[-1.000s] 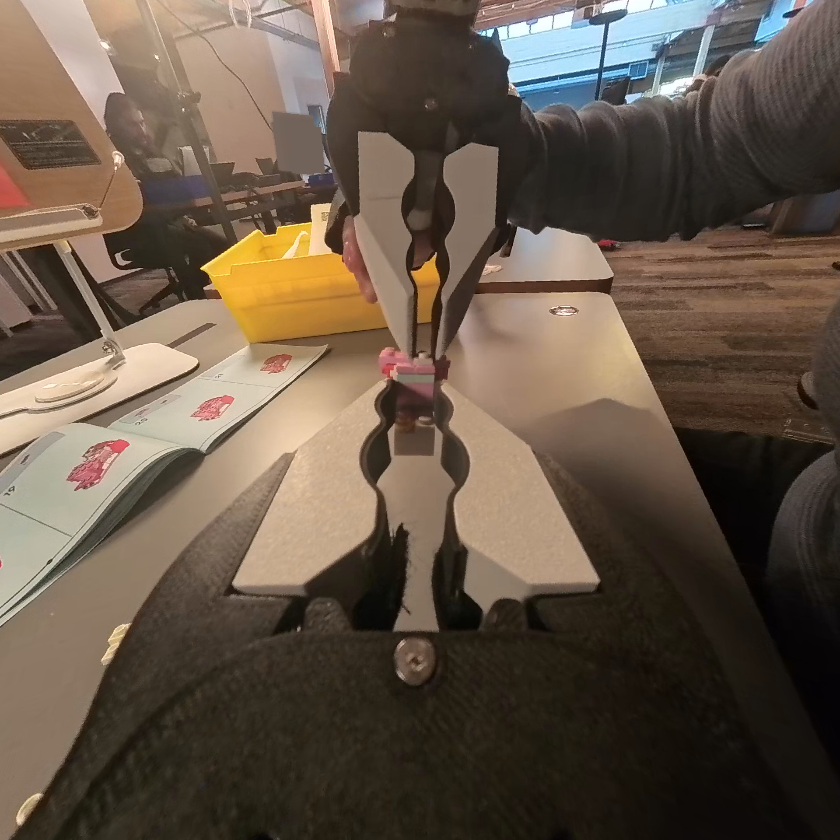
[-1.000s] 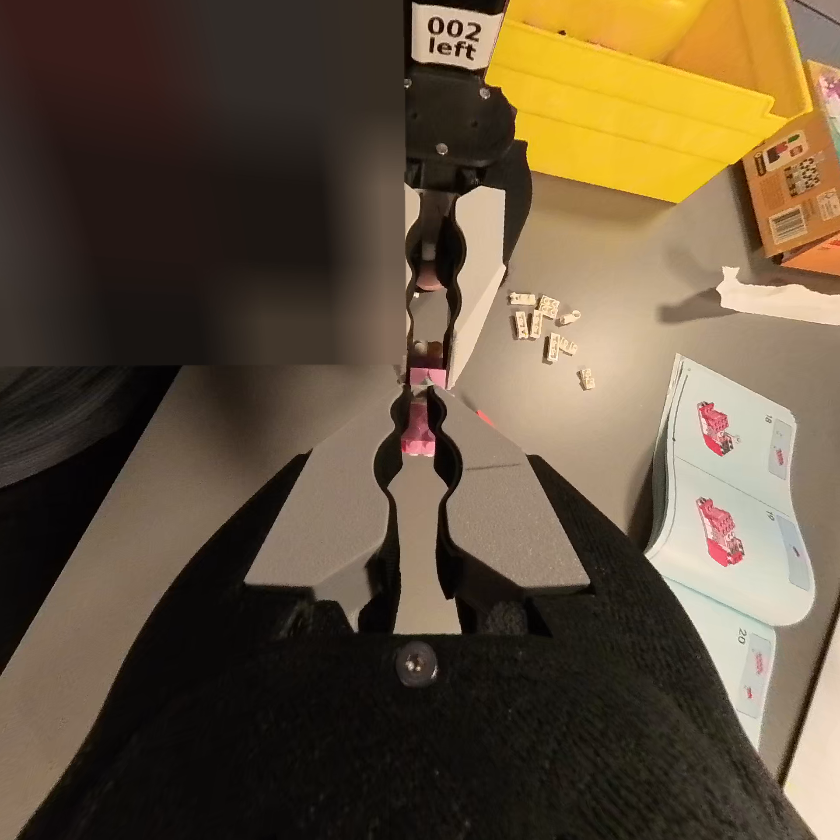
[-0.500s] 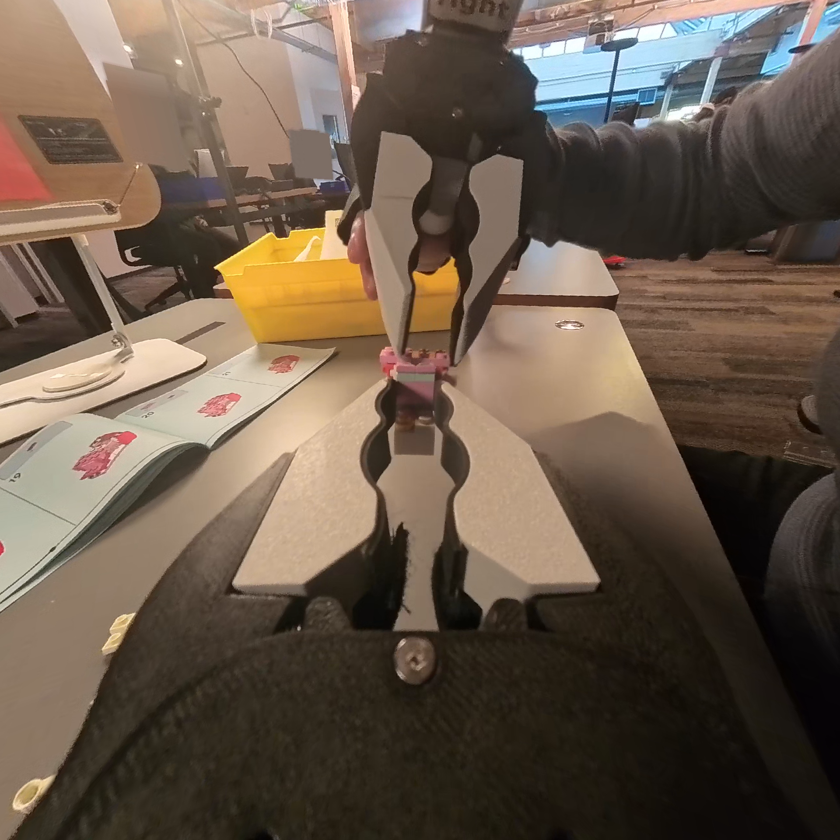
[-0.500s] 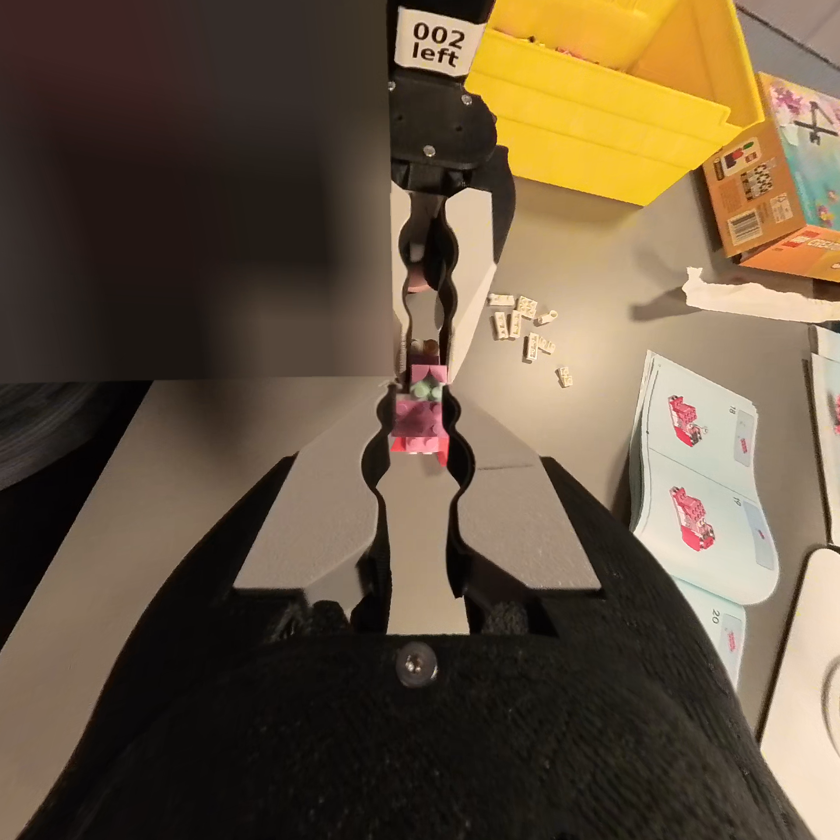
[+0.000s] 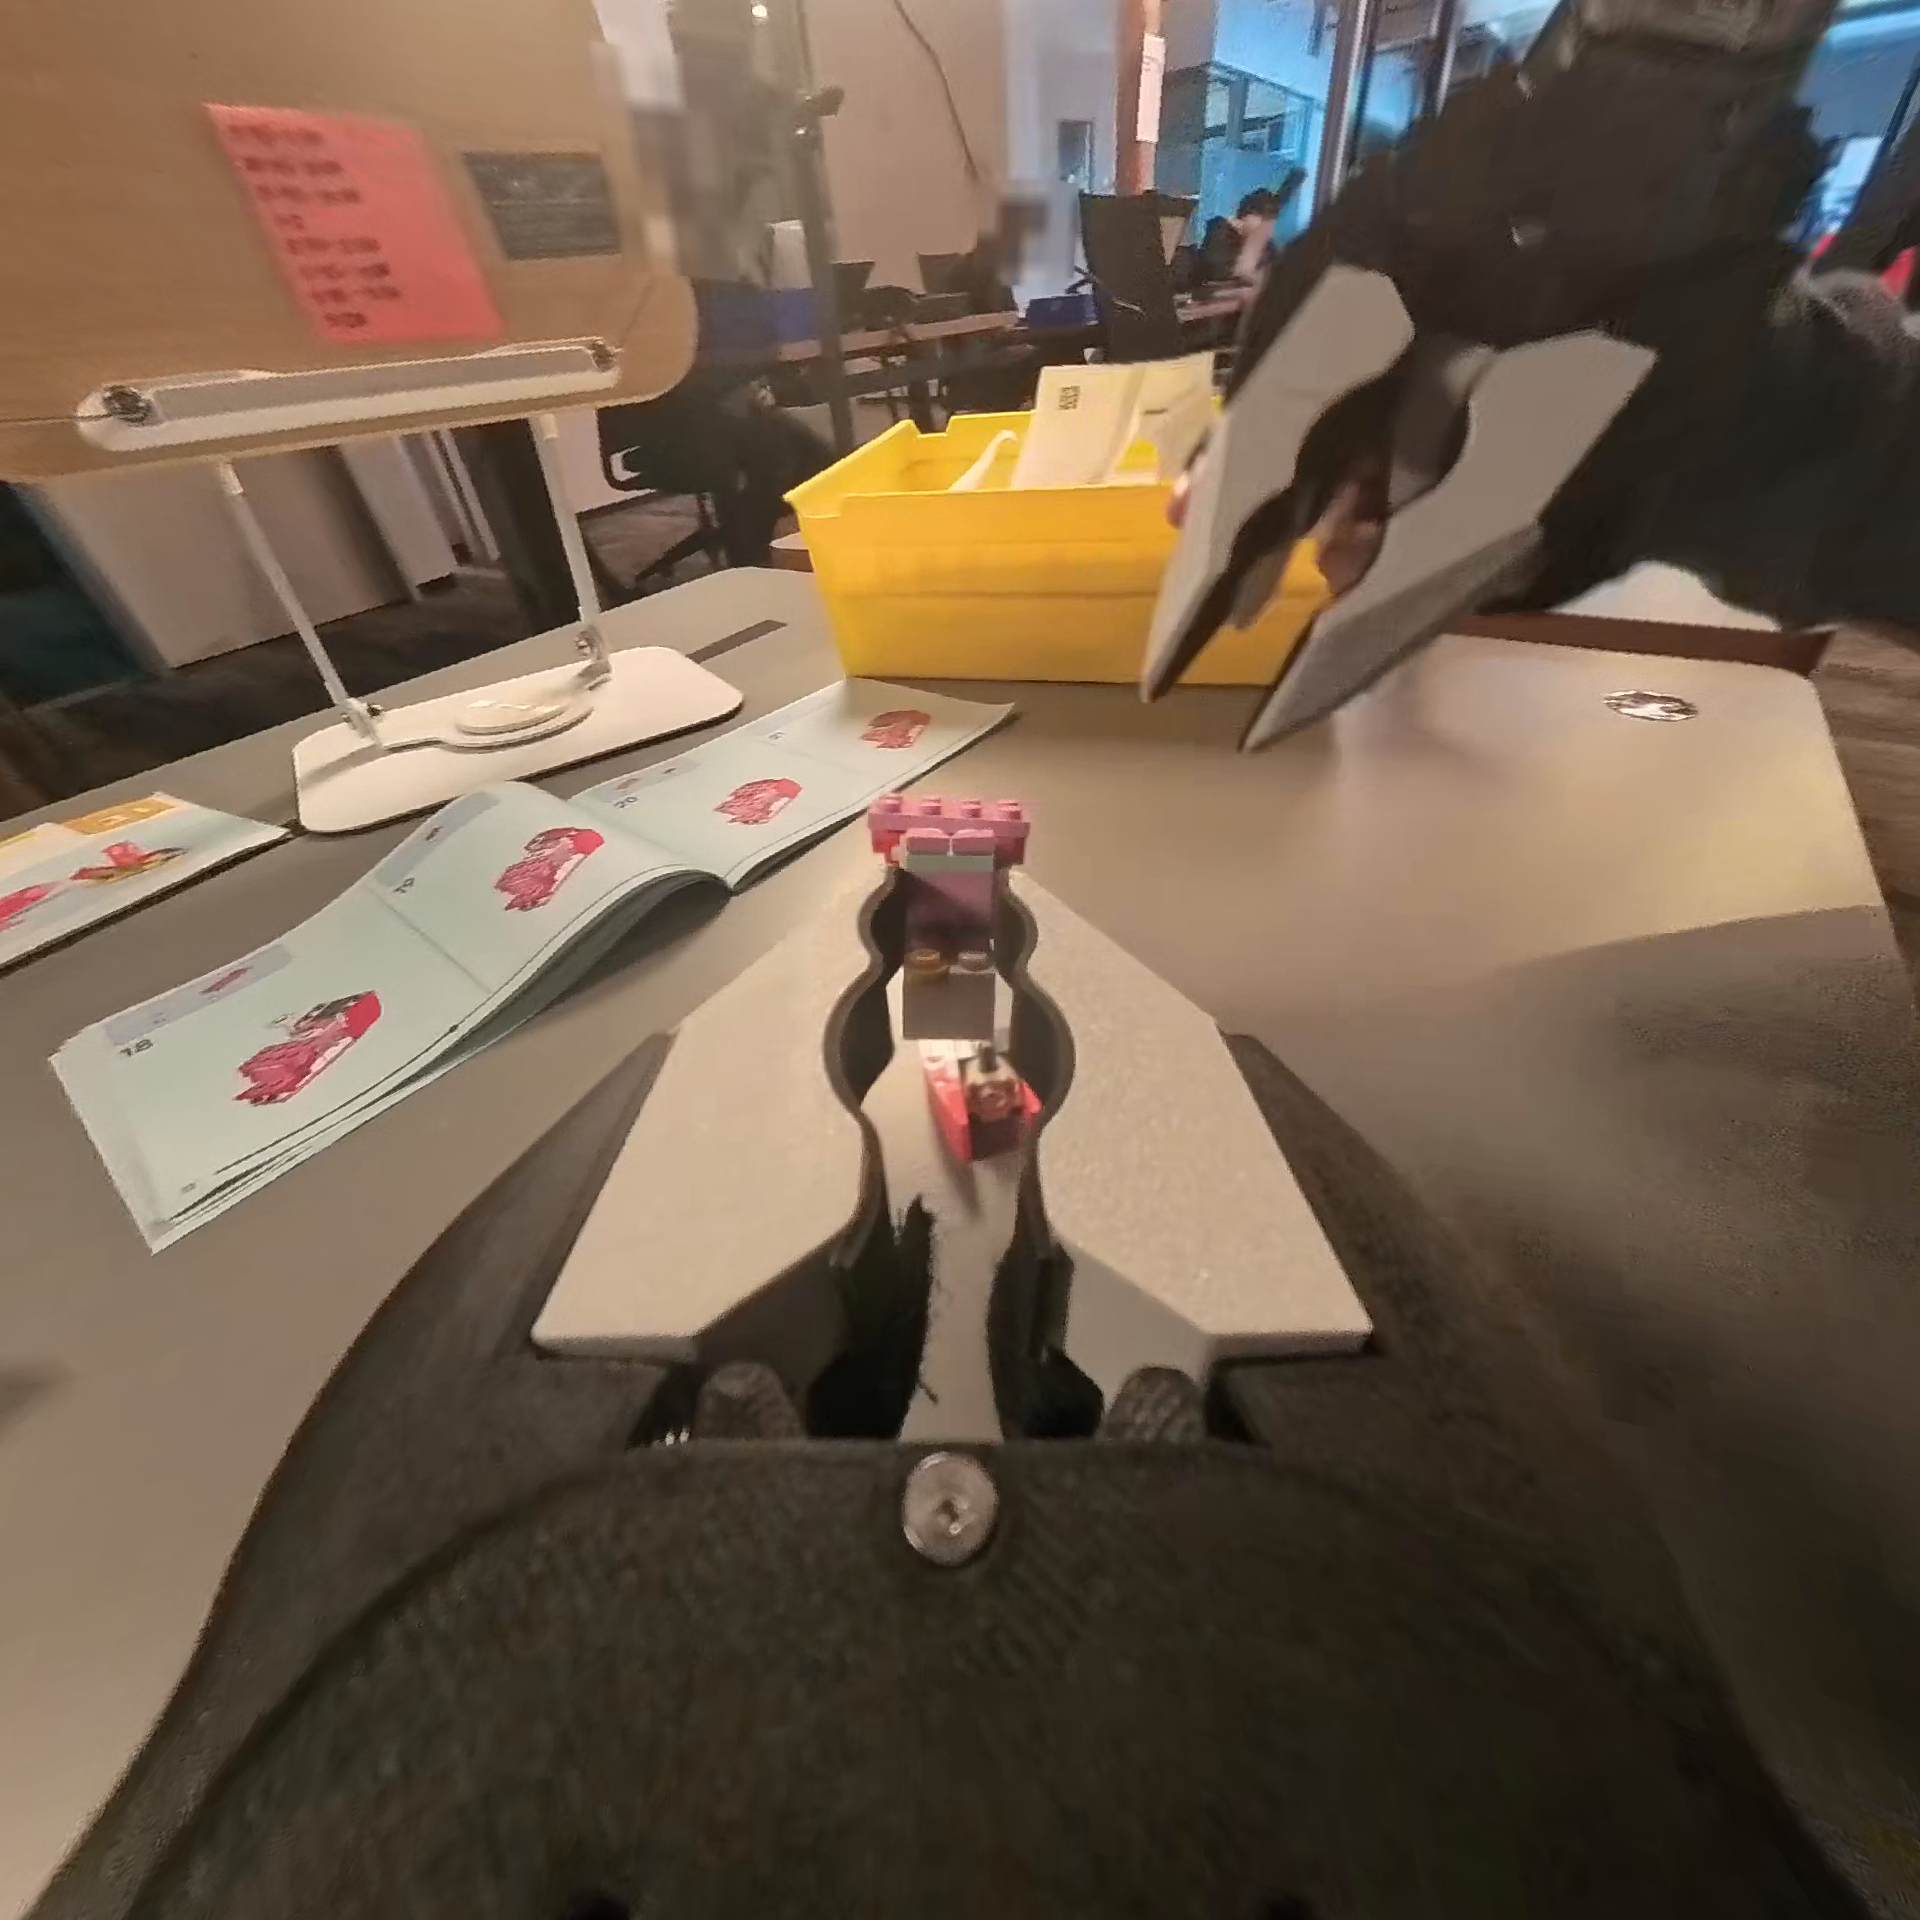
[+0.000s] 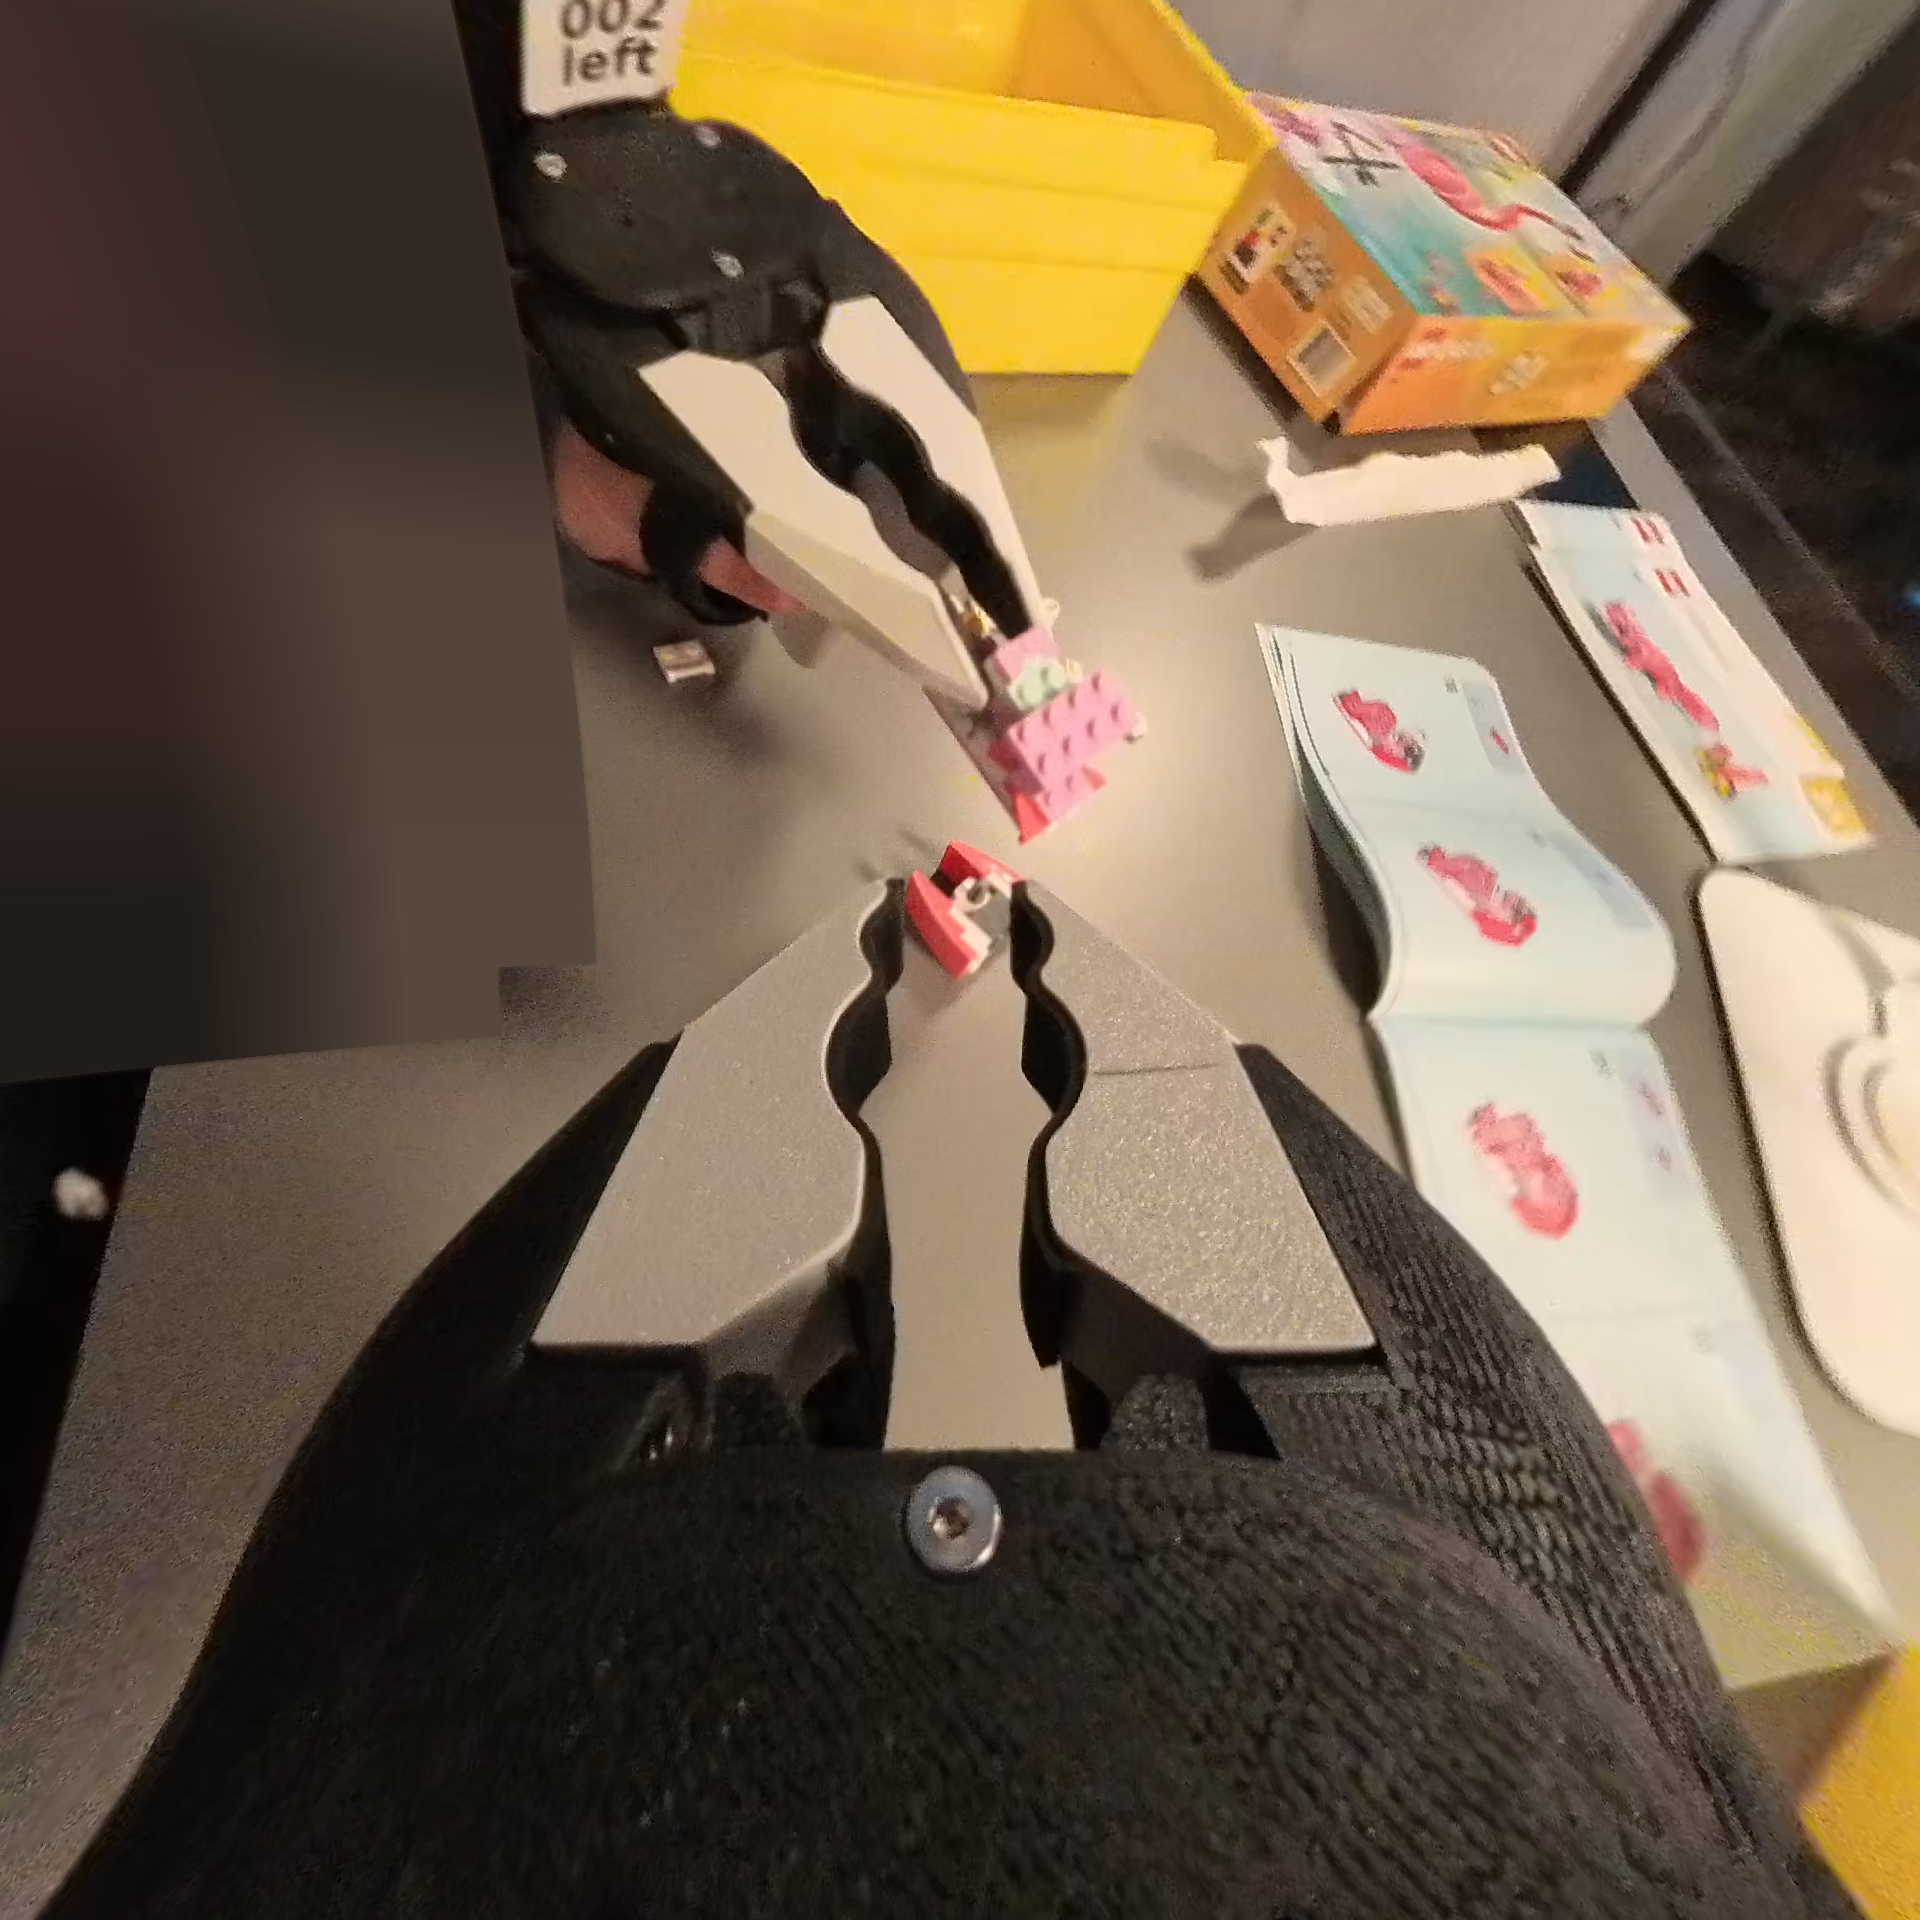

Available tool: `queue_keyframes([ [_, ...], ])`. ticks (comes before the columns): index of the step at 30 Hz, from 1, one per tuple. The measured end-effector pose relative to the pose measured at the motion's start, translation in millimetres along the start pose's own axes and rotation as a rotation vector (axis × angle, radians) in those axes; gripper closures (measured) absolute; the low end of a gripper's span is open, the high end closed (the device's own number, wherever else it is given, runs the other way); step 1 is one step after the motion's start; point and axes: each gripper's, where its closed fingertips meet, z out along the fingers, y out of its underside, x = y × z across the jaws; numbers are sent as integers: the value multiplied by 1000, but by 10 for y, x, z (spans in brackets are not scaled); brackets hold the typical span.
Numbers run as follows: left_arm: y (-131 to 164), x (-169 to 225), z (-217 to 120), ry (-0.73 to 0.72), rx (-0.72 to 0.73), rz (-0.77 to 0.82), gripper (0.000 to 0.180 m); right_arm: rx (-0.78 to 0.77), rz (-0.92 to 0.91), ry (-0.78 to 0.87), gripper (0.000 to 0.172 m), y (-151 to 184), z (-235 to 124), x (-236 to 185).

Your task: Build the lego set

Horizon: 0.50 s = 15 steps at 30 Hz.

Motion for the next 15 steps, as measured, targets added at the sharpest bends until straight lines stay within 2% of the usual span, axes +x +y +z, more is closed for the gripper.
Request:
queue_keyframes([
  [5,13,10,13,-6,-2,28,165,124,221,118,153,175,-73,-116],
  [9,-8,51,27,11,8,46,165,119,235,206,153,255,-300,-398],
  [12,-10,90,37,16,4,77,166,64,204,210,154,290,-524,-845],
  [15,-22,124,37,15,5,119,166,-45,248,-4,167,430,-564,-1691],
])
